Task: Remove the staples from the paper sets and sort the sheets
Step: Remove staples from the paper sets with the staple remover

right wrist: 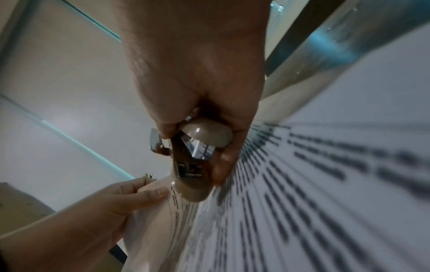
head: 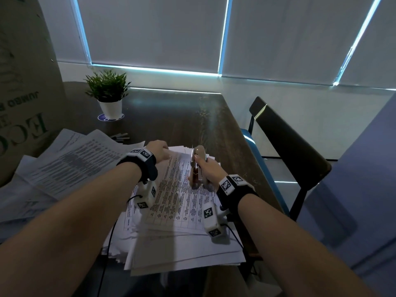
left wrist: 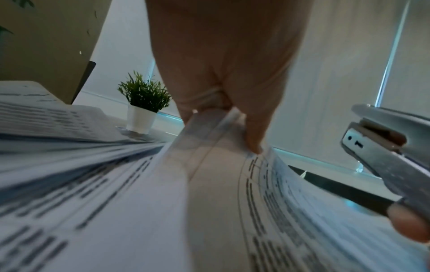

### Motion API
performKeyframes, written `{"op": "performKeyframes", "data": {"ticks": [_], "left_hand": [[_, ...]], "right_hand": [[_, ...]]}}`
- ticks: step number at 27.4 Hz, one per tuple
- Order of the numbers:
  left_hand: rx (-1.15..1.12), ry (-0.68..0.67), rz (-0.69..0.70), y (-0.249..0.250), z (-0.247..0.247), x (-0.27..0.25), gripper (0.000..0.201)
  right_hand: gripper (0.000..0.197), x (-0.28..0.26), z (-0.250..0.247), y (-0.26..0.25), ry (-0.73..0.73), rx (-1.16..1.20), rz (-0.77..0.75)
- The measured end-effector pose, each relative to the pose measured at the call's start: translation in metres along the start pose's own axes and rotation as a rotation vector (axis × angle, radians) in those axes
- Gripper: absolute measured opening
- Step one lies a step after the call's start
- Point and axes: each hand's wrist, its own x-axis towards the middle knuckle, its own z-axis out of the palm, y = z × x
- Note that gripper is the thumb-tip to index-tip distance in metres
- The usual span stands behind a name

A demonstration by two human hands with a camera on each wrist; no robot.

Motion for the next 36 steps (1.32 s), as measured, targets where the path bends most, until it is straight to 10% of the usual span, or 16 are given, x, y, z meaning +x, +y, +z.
{"op": "performKeyframes", "data": {"ticks": [15,31,36], "left_hand": [[-0.847,-0.402,-0.489,-0.026,0.035,-0.033,0.023],[-0.838,-0.394,-0.515,-0.026,0.036,-0.042,0.027],[-0.850,-0.354,-0.472,-0.033,0.043,-0.037,0.071]], "right_hand": [[0.047,-0.051,0.000,-0.047,-0.187,-0.878,-0.280],[0.039,-0.040,0.032,-0.038,-0.052,-0.992,-0.257],[0.047,-0.035,0.035,-0.042,-0.070,-0.999,-0.272]]}}
